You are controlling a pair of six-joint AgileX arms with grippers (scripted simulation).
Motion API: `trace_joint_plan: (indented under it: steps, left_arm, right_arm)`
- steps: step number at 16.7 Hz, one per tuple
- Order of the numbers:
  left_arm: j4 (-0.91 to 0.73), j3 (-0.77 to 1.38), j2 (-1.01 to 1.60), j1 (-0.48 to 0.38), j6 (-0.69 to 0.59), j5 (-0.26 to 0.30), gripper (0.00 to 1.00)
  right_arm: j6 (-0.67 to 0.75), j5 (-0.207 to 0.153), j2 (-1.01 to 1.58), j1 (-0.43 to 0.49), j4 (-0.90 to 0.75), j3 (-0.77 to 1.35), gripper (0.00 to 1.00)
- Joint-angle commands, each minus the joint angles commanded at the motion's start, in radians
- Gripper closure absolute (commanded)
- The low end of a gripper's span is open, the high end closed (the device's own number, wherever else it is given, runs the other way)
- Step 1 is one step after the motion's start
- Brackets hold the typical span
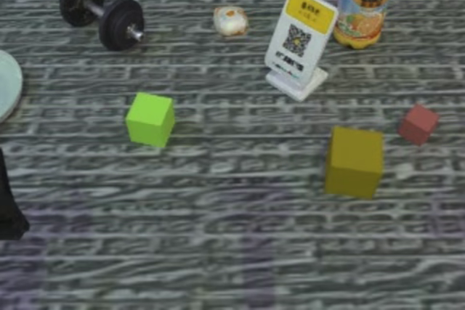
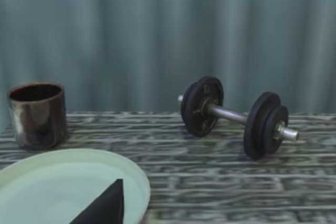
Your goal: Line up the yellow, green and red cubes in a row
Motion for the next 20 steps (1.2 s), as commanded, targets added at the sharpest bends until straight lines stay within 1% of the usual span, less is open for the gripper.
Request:
trace_joint_plan:
  steps: [3,5,9,12,20]
  left_arm:
    - [0.000,0.000,0.000,0.000,0.000,0.000,0.00]
    - [0.000,0.000,0.000,0.000,0.000,0.000,0.00]
    - [0.000,0.000,0.000,0.000,0.000,0.000,0.00]
    - [0.000,0.000,0.000,0.000,0.000,0.000,0.00]
    - [0.000,0.000,0.000,0.000,0.000,0.000,0.00]
  right_arm:
    - [-0.004,-0.001,0.010,0.002,-0.007,0.010,0.00]
    - [-0.025,-0.003,0.061,0.008,-0.042,0.061,0.00]
    - [-0.107,-0.003,0.289,0.024,-0.183,0.286,0.00]
    - [-0.194,0.000,0.571,0.038,-0.336,0.531,0.00]
    - [-0.463,0.006,1.512,0.089,-0.817,1.243,0.00]
